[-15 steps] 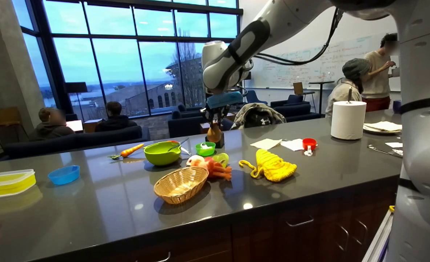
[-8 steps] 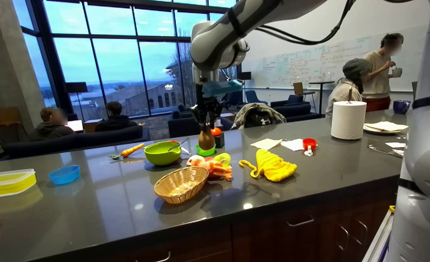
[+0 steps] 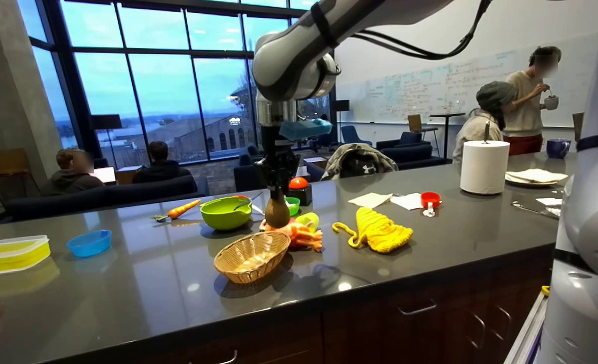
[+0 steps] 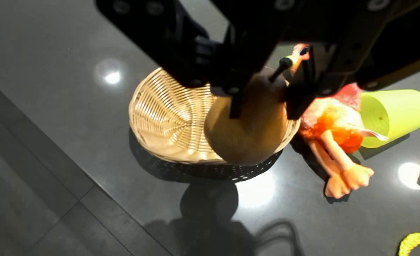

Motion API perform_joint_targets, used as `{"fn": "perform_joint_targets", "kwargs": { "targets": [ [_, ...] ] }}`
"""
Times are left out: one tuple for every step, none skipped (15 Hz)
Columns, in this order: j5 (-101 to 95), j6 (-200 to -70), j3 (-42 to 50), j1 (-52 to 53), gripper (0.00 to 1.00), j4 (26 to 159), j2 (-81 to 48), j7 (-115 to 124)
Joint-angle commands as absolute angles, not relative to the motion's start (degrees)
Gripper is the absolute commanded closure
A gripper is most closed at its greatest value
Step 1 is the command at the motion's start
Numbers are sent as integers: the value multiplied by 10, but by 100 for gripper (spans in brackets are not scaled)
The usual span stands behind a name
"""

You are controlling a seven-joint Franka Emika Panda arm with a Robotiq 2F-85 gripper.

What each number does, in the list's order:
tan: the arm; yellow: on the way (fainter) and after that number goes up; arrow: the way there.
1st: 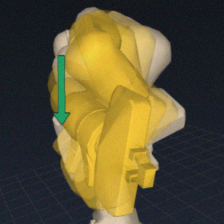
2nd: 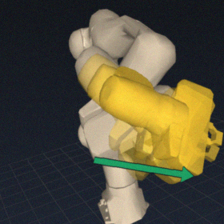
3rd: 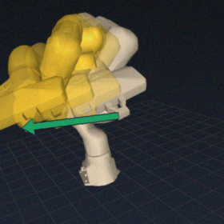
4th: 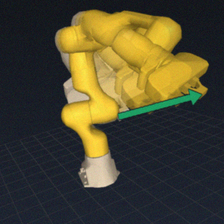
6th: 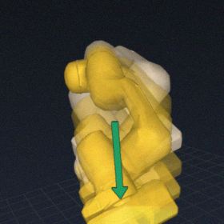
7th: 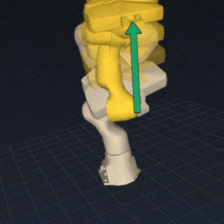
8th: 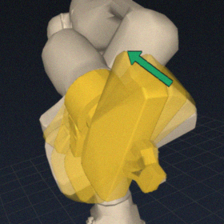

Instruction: Put the pear inside the basket

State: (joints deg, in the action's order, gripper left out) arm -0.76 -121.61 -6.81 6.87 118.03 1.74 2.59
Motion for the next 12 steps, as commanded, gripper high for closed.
{"fn": "perform_joint_targets", "kwargs": {
  "targets": [
    [0, -1222, -79, 79, 93, 1171, -8, -6],
    [0, -1221, -83, 82, 93, 1169, -17, -11],
    [0, -1223, -87, 85, 93, 1167, -26, -15],
    [-4, -1224, -90, 89, 93, 1164, -35, -17],
    [-9, -1228, -93, 92, 93, 1163, -44, -19],
    [-11, -1231, -96, 94, 93, 1159, -54, -21],
    [-13, -1233, -98, 96, 93, 1155, -63, -22],
    [-13, -1236, -100, 98, 93, 1152, -70, -23],
    [-12, -1236, -101, 100, 93, 1144, -78, -22],
    [-11, -1235, -102, 101, 93, 1138, -85, -22],
    [-10, -1233, -102, 101, 93, 1132, -89, -23],
    [-11, -1233, -103, 102, 93, 1125, -92, -23]
  ]
}}
